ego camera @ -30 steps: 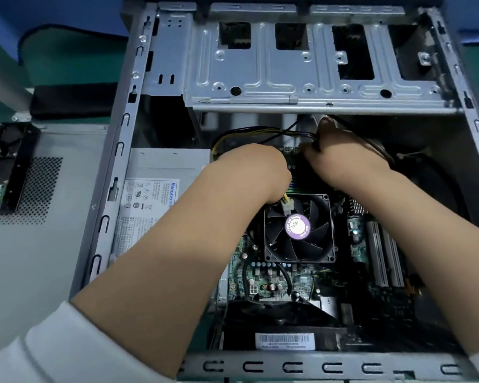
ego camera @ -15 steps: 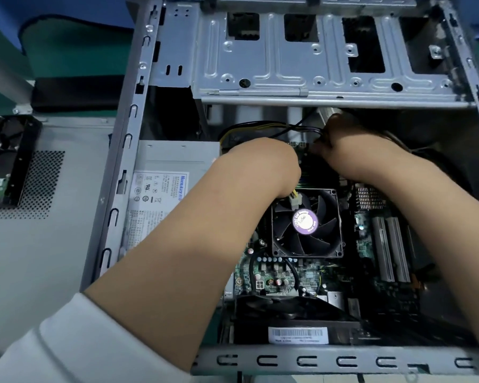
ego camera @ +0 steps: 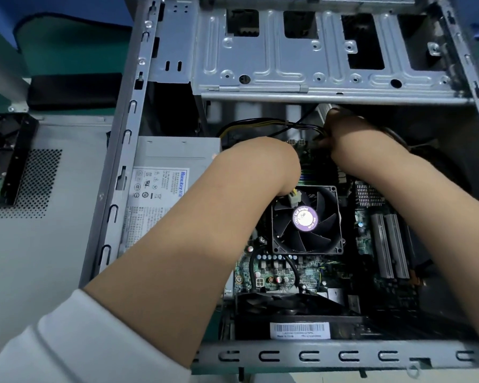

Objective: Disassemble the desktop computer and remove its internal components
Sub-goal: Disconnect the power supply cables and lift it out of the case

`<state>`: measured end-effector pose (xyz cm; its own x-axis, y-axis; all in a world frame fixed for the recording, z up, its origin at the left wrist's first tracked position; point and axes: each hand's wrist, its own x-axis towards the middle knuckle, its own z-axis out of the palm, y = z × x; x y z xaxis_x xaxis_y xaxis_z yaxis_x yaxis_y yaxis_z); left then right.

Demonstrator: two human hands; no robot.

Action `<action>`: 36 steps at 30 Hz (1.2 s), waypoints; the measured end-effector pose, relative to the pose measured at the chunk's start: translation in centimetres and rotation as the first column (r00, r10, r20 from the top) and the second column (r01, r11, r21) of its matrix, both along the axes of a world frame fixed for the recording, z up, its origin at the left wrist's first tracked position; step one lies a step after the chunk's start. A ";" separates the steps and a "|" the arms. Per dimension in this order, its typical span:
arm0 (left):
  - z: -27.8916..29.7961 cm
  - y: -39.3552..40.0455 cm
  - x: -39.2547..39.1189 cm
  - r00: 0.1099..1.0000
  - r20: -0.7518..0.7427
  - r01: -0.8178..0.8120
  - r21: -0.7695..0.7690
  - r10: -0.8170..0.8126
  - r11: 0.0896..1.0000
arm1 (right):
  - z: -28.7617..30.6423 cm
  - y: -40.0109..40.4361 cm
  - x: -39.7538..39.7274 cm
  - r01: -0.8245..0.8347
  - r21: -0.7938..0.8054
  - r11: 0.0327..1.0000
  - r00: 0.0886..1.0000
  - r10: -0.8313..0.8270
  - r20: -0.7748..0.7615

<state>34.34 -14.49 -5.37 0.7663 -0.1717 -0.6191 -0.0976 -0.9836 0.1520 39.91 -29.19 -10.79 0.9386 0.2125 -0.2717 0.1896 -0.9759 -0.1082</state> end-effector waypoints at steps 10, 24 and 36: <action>-0.1 0.5 0.1 1.000 0.011 -0.001 -0.031 0.001 1.000 | 0.5 0.8 -0.6 0.075 0.074 0.994 0.995 -0.070 -0.070; -0.1 0.6 -0.1 0.998 0.031 -0.044 -0.054 0.046 0.998 | -0.3 1.2 -1.5 0.066 0.067 0.996 0.993 -0.072 0.098; -0.2 0.6 0.0 0.999 0.030 -0.042 -0.040 0.043 0.998 | 0.3 0.7 -1.3 0.094 -0.031 0.995 0.995 -0.095 -0.023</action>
<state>34.30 -13.94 -5.60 0.7921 -0.1622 -0.5884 -0.0611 -0.9803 0.1879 38.60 -28.47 -10.50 0.9472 0.1145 -0.2996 0.0941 -0.9922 -0.0819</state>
